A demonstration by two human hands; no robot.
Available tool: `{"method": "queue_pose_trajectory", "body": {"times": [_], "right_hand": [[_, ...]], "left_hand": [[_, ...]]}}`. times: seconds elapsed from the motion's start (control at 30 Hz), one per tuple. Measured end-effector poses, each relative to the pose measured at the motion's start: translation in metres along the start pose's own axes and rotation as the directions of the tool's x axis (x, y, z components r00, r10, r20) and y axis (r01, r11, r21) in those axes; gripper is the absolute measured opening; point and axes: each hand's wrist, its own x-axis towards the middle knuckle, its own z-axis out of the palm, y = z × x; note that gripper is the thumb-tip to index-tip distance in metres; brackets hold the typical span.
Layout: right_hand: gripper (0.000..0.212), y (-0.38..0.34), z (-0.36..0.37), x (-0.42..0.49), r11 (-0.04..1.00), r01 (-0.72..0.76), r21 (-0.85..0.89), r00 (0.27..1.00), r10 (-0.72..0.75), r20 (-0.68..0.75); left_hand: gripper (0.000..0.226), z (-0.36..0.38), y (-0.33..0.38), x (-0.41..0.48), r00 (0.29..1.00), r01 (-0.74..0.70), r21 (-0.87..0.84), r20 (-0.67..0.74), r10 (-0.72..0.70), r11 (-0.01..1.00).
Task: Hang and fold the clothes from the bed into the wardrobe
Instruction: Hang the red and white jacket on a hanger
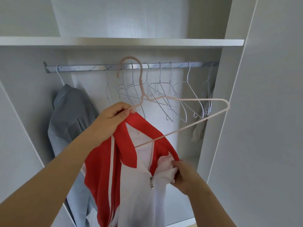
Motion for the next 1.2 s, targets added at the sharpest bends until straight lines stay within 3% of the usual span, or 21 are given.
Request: {"method": "queue_pose_trajectory", "body": {"times": [0.1,0.17,0.23,0.3,0.37,0.43,0.57,0.7,0.77,0.83,0.87,0.93,1.07,1.13,1.2], "right_hand": [[0.025,-0.007,0.002,0.000,0.993,0.052,0.105,0.997,-0.046,-0.056],[0.020,-0.011,0.005,-0.003,0.985,0.051,0.165,0.998,-0.046,-0.032],[0.031,-0.017,0.007,-0.007,0.975,0.047,0.216,0.999,-0.048,0.002],[0.040,-0.023,0.008,-0.004,0.970,0.105,0.217,0.994,-0.104,-0.017],[0.031,-0.028,0.010,-0.002,0.963,0.178,0.203,0.983,-0.166,-0.076],[0.025,-0.033,0.012,0.000,0.947,0.287,0.142,0.950,-0.262,-0.169],[0.039,-0.036,0.014,0.001,0.898,0.438,0.038,0.878,-0.419,-0.231],[0.043,-0.033,0.017,0.000,0.836,0.542,-0.090,0.822,-0.549,-0.151],[0.035,-0.032,0.016,-0.002,0.812,0.562,-0.158,0.810,-0.579,-0.091],[0.018,-0.029,0.013,-0.004,0.753,0.578,-0.315,0.804,-0.591,0.063],[0.013,-0.028,0.012,-0.006,0.724,0.572,-0.386,0.813,-0.564,0.148],[0.027,-0.026,0.004,-0.004,0.694,0.515,-0.503,0.853,-0.472,0.222],[0.011,-0.037,-0.014,-0.002,0.561,0.299,-0.772,0.897,-0.442,0.026],[0.020,-0.040,-0.022,0.003,0.592,0.280,-0.756,0.877,-0.478,-0.051],[0.016,-0.040,-0.025,0.005,0.712,0.251,-0.656,0.898,-0.425,-0.118]], "left_hand": [[0.029,-0.004,-0.015,-0.001,0.994,0.098,-0.033,-0.054,-0.099,0.995],[0.032,-0.004,-0.022,-0.006,0.995,0.093,0.021,-0.042,-0.092,0.995],[0.036,-0.004,-0.029,-0.012,0.998,0.067,0.079,-0.011,-0.067,0.995],[0.038,-0.006,-0.036,-0.017,0.997,0.078,0.077,0.018,-0.079,0.994],[0.040,-0.005,-0.041,-0.020,0.990,0.137,0.015,0.034,-0.137,0.990],[0.042,0.001,-0.043,-0.022,0.985,0.170,-0.023,0.046,-0.169,0.985],[0.044,0.020,-0.042,-0.022,0.991,0.134,0.025,0.001,-0.134,0.991],[0.043,0.036,-0.036,-0.012,0.950,0.198,-0.062,-0.234,-0.207,0.978],[0.041,0.041,-0.032,-0.007,0.951,0.162,-0.086,-0.253,-0.179,0.983],[0.044,0.042,-0.027,0.000,0.959,0.113,-0.135,-0.245,-0.143,0.984],[0.045,0.041,-0.025,0.004,0.955,0.109,-0.181,-0.253,-0.153,0.977],[0.046,0.034,-0.024,0.012,0.940,0.127,-0.250,-0.279,-0.197,0.960],[0.044,0.009,-0.029,0.013,0.957,0.120,-0.151,-0.245,-0.155,0.981],[0.038,-0.001,-0.031,0.009,0.978,0.093,-0.096,-0.179,-0.110,0.991],[0.029,-0.007,-0.032,0.006,0.992,0.071,-0.034,-0.102,-0.074,0.997]]}}
